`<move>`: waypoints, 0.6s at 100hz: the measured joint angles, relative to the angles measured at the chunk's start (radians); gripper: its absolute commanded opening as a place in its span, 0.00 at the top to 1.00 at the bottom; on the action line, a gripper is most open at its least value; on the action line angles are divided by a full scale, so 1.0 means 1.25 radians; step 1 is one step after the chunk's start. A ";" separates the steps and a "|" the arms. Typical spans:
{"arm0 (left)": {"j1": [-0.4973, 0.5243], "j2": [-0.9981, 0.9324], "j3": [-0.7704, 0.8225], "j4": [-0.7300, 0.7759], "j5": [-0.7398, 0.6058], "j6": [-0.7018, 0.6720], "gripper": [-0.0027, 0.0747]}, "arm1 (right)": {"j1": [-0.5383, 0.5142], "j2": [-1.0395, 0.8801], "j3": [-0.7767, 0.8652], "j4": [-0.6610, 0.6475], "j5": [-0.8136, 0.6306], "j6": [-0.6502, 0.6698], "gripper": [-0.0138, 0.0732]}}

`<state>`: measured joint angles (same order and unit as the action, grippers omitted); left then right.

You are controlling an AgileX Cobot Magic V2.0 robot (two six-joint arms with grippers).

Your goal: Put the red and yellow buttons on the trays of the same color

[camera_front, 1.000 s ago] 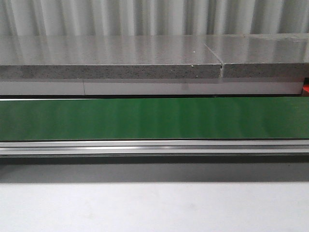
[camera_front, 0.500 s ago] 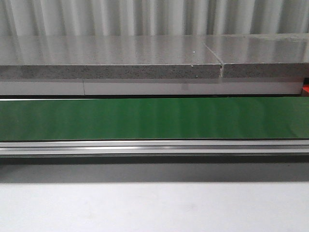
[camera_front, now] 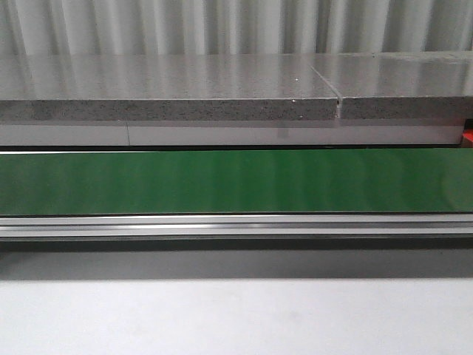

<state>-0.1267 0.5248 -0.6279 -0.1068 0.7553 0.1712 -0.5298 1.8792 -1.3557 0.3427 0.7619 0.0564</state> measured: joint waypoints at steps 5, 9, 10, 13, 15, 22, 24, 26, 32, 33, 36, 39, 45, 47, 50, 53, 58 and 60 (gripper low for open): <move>0.000 0.000 0.000 0.000 0.000 0.000 0.99 | 0.000 0.000 0.000 0.000 0.000 -0.002 0.26; 0.000 0.000 0.000 0.000 0.000 0.000 0.99 | 0.000 -0.002 0.000 0.000 0.000 -0.006 0.26; 0.000 0.000 0.000 0.000 0.000 0.000 0.99 | 0.000 -0.004 0.000 0.000 0.000 -0.006 0.26; 0.000 0.000 0.000 0.000 0.000 0.000 0.99 | 0.000 -0.007 0.000 0.000 0.000 -0.012 0.26; 0.000 0.000 0.000 0.000 0.000 0.000 0.99 | 0.000 -0.012 0.000 0.000 0.000 -0.014 0.26; 0.000 0.000 0.000 0.000 0.000 0.000 0.99 | 0.000 -0.028 0.000 0.000 0.000 -0.020 0.26; 0.000 0.000 0.000 0.000 0.000 0.000 0.99 | 0.000 -0.034 0.000 0.000 0.000 -0.022 0.26; 0.000 0.000 0.000 0.000 0.000 0.000 0.99 | 0.000 -0.037 0.000 0.000 0.000 -0.027 0.26; 0.000 0.000 0.000 0.000 0.000 0.000 0.99 | 0.000 -0.058 0.000 0.000 0.000 -0.045 0.26; 0.000 0.000 0.000 0.000 0.000 0.000 0.99 | 0.000 -0.061 0.000 0.000 0.000 -0.050 0.27; 0.000 0.000 0.000 0.000 0.000 0.000 0.99 | 0.002 -0.073 0.000 0.000 0.000 -0.057 0.27; 0.000 0.000 0.000 0.000 0.000 0.000 0.99 | 0.006 -0.084 0.000 0.000 0.002 -0.067 0.28; 0.000 0.000 0.000 0.000 0.000 0.000 0.99 | 0.017 -0.109 0.000 -0.005 0.003 -0.078 0.35; 0.000 0.000 0.000 0.000 0.000 0.000 0.99 | 0.023 -0.114 0.000 -0.010 0.003 -0.082 0.38; 0.000 0.000 0.000 0.000 0.000 0.000 0.99 | 0.032 -0.128 0.000 -0.017 0.003 -0.083 0.43; 0.000 0.000 0.000 0.000 0.000 0.000 0.99 | 0.045 -0.140 0.000 -0.026 0.003 -0.085 0.49; 0.000 0.000 0.000 0.000 0.000 0.000 0.99 | 0.063 -0.160 0.000 -0.044 0.005 -0.087 0.60; 0.000 0.000 0.000 0.000 0.000 0.000 0.99 | 0.071 -0.169 0.000 -0.051 0.006 -0.087 0.65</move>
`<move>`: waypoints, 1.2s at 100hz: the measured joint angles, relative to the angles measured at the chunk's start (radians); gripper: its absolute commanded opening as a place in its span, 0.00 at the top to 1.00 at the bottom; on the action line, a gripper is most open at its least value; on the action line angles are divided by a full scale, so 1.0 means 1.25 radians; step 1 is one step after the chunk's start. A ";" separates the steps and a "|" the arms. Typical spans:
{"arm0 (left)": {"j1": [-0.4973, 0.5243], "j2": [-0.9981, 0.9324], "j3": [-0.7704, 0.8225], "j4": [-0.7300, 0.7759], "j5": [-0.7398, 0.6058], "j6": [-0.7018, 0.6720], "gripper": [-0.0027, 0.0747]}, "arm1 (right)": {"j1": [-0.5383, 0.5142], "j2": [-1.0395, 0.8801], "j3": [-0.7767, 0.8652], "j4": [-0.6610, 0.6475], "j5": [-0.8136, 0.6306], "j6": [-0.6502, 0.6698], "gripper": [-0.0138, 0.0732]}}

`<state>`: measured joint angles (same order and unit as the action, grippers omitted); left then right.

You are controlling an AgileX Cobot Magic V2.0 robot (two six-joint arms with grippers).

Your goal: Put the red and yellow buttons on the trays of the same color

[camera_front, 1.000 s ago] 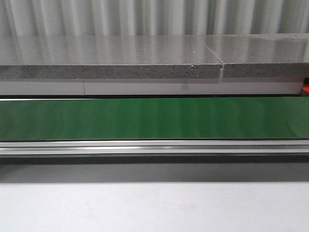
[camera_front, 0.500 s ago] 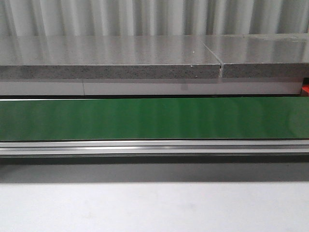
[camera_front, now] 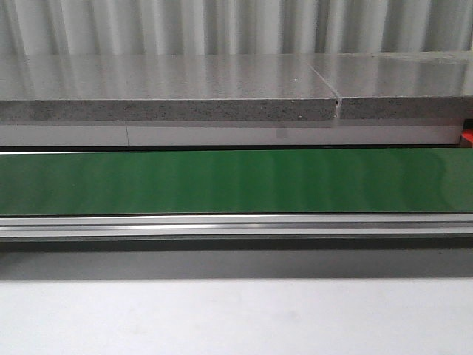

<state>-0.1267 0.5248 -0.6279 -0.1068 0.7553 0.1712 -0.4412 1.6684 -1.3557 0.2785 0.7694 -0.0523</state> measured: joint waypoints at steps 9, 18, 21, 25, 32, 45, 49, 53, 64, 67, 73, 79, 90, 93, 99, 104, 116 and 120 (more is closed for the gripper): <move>0.000 0.000 0.000 0.000 0.000 0.000 0.99 | 0.037 -0.036 0.000 -0.034 0.003 -0.005 0.83; 0.000 0.000 0.000 0.000 0.000 0.000 0.99 | 0.081 -0.070 0.000 -0.072 0.006 -0.005 0.95; 0.000 0.000 0.000 0.000 0.000 0.000 0.99 | 0.098 -0.079 0.000 -0.081 0.008 -0.005 0.97; 0.000 0.000 0.000 0.000 0.000 0.000 0.99 | 0.114 -0.092 0.001 -0.090 0.008 -0.005 0.96; 0.000 0.000 0.000 0.000 0.000 0.000 0.99 | 0.142 -0.116 0.012 -0.098 0.006 -0.005 0.96; 0.000 0.000 0.000 0.000 0.000 0.000 0.99 | 0.193 -0.169 0.067 -0.108 -0.027 -0.005 0.96; 0.000 0.000 0.000 0.000 0.000 0.000 0.99 | 0.210 -0.189 0.091 -0.112 -0.043 -0.005 0.96; 0.000 0.000 0.000 0.000 0.000 0.000 0.99 | 0.225 -0.211 0.111 -0.114 -0.059 -0.005 0.96; 0.000 0.000 0.000 0.000 0.000 0.000 0.99 | 0.274 -0.270 0.166 -0.124 -0.096 -0.005 0.96; 0.000 0.000 0.000 0.000 0.000 0.000 0.99 | 0.287 -0.285 0.178 -0.128 -0.104 -0.005 0.96; 0.000 0.000 0.000 0.000 0.000 0.000 0.99 | 0.313 -0.315 0.204 -0.131 -0.116 -0.005 0.96; 0.000 0.000 0.000 0.000 0.000 0.000 0.99 | 0.335 -0.350 0.231 -0.133 -0.127 -0.007 0.96; 0.000 0.000 0.000 0.000 0.000 0.000 0.99 | 0.361 -0.415 0.279 -0.135 -0.144 -0.007 0.96; 0.000 0.000 0.000 0.000 0.000 0.000 0.99 | 0.369 -0.432 0.297 -0.135 -0.150 -0.007 0.96; 0.000 0.000 0.000 0.000 0.000 0.000 0.99 | 0.376 -0.473 0.327 -0.135 -0.162 -0.007 0.96; 0.000 0.000 0.000 0.000 0.000 0.000 0.99 | 0.379 -0.507 0.353 -0.135 -0.176 -0.007 0.96; 0.000 0.000 0.000 0.000 0.000 0.000 0.99 | 0.381 -0.594 0.420 -0.135 -0.205 -0.007 0.96; 0.000 0.000 0.000 0.000 0.000 0.000 0.99 | 0.381 -0.626 0.444 -0.135 -0.215 -0.007 0.96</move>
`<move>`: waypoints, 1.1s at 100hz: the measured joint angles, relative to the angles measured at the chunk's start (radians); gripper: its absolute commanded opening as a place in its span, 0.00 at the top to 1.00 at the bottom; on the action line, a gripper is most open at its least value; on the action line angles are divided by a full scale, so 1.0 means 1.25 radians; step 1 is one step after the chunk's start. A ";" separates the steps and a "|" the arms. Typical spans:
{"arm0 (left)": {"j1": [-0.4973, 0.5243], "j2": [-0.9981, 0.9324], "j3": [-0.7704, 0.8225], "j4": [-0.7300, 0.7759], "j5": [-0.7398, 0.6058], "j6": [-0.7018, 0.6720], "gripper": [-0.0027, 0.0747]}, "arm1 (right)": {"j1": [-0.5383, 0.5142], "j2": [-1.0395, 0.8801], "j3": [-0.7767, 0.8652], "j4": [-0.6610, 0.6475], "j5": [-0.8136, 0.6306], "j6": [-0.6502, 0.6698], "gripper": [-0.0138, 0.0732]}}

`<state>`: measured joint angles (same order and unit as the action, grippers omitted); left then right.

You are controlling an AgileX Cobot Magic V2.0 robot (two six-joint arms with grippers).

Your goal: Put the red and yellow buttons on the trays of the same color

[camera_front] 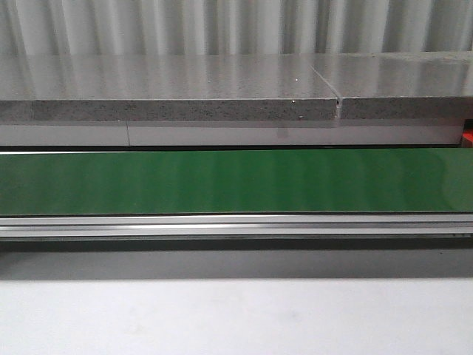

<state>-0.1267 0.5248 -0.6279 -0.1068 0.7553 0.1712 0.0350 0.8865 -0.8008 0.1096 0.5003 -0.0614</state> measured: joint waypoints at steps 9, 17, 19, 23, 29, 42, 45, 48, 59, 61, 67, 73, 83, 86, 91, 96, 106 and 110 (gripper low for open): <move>0.000 0.000 0.000 0.000 0.000 0.000 0.99 | 0.000 -0.061 0.050 0.000 -0.023 0.000 0.96; 0.000 0.000 0.000 0.000 0.000 0.000 0.99 | 0.000 -0.123 0.090 0.000 -0.026 0.000 0.96; 0.000 0.000 0.000 0.000 0.000 0.000 0.99 | 0.000 -0.138 0.101 0.000 -0.026 0.000 0.96; 0.000 0.000 0.000 0.000 0.000 0.000 0.99 | 0.000 -0.164 0.122 0.000 -0.026 0.000 0.96; 0.000 0.000 0.000 0.000 0.000 0.000 0.99 | 0.000 -0.212 0.155 0.000 -0.024 0.000 0.96; 0.000 0.000 0.000 0.000 0.000 0.000 0.99 | 0.000 -0.313 0.213 0.000 -0.016 0.000 0.96; 0.000 0.000 0.000 0.000 0.000 0.000 0.99 | 0.000 -0.333 0.224 0.000 -0.012 0.000 0.96; 0.000 0.000 0.000 0.000 0.000 0.000 0.99 | 0.000 -0.353 0.235 0.000 -0.009 0.000 0.96; -0.005 0.000 0.000 0.000 0.000 0.000 0.99 | 0.000 -0.418 0.256 0.000 0.012 0.000 0.96; -0.005 0.000 0.001 0.000 0.000 0.000 0.99 | 0.000 -0.427 0.258 0.000 0.016 0.000 0.96; -0.005 0.000 0.001 0.000 -0.002 0.000 0.99 | 0.000 -0.444 0.261 0.000 0.024 0.000 0.96; -0.005 0.000 0.001 0.000 -0.005 0.000 0.99 | 0.000 -0.451 0.262 0.000 0.029 -0.001 0.96; -0.005 0.000 0.001 0.003 -0.022 0.000 0.99 | 0.000 -0.452 0.262 0.000 0.031 -0.001 0.96; -0.004 0.000 0.001 0.003 -0.028 0.000 0.99 | 0.000 -0.452 0.262 0.000 0.031 -0.001 0.96; 0.000 0.004 0.001 0.004 -0.039 0.000 0.99 | 0.000 -0.452 0.262 0.000 0.031 -0.001 0.96; 0.006 0.015 -0.005 0.005 -0.044 -0.008 0.99 | 0.000 -0.452 0.262 0.000 0.031 -0.001 0.96; 0.034 0.058 -0.032 0.012 -0.049 -0.040 0.99 | 0.000 -0.452 0.262 0.000 0.032 -0.001 0.96; 0.047 0.083 -0.045 0.014 -0.049 -0.051 0.99 | 0.000 -0.452 0.262 0.000 0.032 -0.001 0.96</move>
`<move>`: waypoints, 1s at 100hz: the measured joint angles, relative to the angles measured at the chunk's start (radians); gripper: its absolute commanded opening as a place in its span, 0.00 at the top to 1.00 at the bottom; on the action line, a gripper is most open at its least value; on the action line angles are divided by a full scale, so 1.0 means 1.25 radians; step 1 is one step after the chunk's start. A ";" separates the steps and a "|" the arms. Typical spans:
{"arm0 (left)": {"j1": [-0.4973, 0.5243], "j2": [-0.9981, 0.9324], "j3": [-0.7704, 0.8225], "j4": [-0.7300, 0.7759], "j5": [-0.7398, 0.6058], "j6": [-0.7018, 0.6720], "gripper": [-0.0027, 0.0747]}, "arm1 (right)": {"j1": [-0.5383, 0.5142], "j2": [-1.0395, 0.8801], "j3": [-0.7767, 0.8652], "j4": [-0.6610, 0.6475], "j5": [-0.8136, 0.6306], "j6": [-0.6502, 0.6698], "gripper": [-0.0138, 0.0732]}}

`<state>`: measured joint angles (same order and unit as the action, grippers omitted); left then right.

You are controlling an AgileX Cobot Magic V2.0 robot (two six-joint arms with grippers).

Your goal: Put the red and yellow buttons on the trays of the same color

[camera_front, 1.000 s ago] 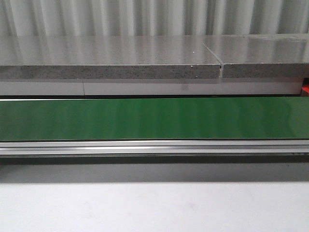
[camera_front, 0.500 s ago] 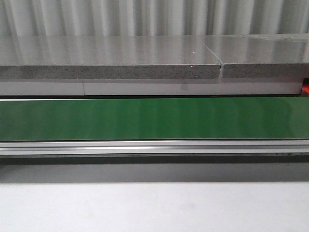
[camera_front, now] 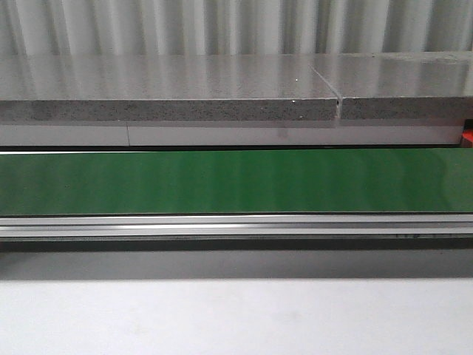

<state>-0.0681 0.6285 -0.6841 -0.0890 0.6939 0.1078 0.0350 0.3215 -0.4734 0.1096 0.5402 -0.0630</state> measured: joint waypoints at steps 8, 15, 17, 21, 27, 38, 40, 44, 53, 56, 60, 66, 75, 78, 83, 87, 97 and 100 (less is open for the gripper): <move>0.038 0.050 -0.036 0.002 0.000 -0.025 0.99 | 0.000 0.000 0.000 0.000 0.000 0.000 0.96; 0.076 0.099 -0.072 0.003 0.011 -0.041 0.99 | 0.000 0.000 0.000 0.000 0.000 0.000 0.96; 0.088 0.114 -0.083 0.003 0.016 -0.043 0.99 | 0.000 0.000 0.000 0.000 0.000 0.000 0.96; 0.107 0.143 -0.100 0.003 0.027 -0.047 0.99 | 0.000 0.000 0.000 0.000 0.000 0.000 0.96; 0.139 0.180 -0.126 0.003 0.042 -0.050 0.95 | 0.000 0.000 0.000 0.000 0.000 0.000 0.96; 0.192 0.249 -0.150 -0.007 0.057 -0.050 0.75 | 0.000 0.000 0.000 0.000 0.000 0.000 0.96; 0.199 0.260 -0.153 -0.011 0.057 -0.050 0.70 | 0.000 0.000 0.000 0.000 0.000 0.000 0.96; 0.216 0.280 -0.154 -0.012 0.059 -0.050 0.58 | 0.000 0.000 0.000 0.000 0.000 0.000 0.96; 0.250 0.320 -0.156 -0.016 0.059 -0.050 0.38 | 0.000 0.000 0.000 0.000 0.000 0.000 0.96; 0.260 0.331 -0.156 -0.017 0.059 -0.050 0.33 | 0.000 0.000 0.000 0.000 0.000 0.000 0.96; 0.275 0.349 -0.156 -0.017 0.059 -0.050 0.31 | 0.000 0.000 0.000 0.000 0.000 0.000 0.96; 0.299 0.372 -0.156 -0.019 0.063 -0.050 0.31 | 0.000 0.000 0.000 0.000 0.000 0.000 0.96; 0.334 0.408 -0.157 -0.025 0.069 -0.050 0.31 | 0.000 0.000 0.000 0.000 0.000 0.000 0.96; 0.350 0.419 -0.157 -0.032 0.073 -0.050 0.31 | 0.000 0.000 0.000 0.000 0.000 0.000 0.96; 0.370 0.438 -0.158 -0.047 0.079 -0.050 0.31 | 0.000 0.000 0.000 0.000 0.000 0.000 0.96; 0.387 0.454 -0.158 -0.060 0.080 -0.050 0.31 | 0.000 0.000 0.000 0.000 0.000 0.000 0.96; 0.418 0.492 -0.158 -0.092 0.084 -0.051 0.31 | 0.000 0.000 0.000 0.000 0.000 0.000 0.96; 0.426 0.507 -0.158 -0.102 0.084 -0.051 0.32 | 0.000 0.000 0.000 0.000 0.000 0.000 0.96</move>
<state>0.4643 1.2620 -0.8817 -0.2164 0.7988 0.0443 0.0350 0.3215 -0.4734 0.1096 0.5402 -0.0630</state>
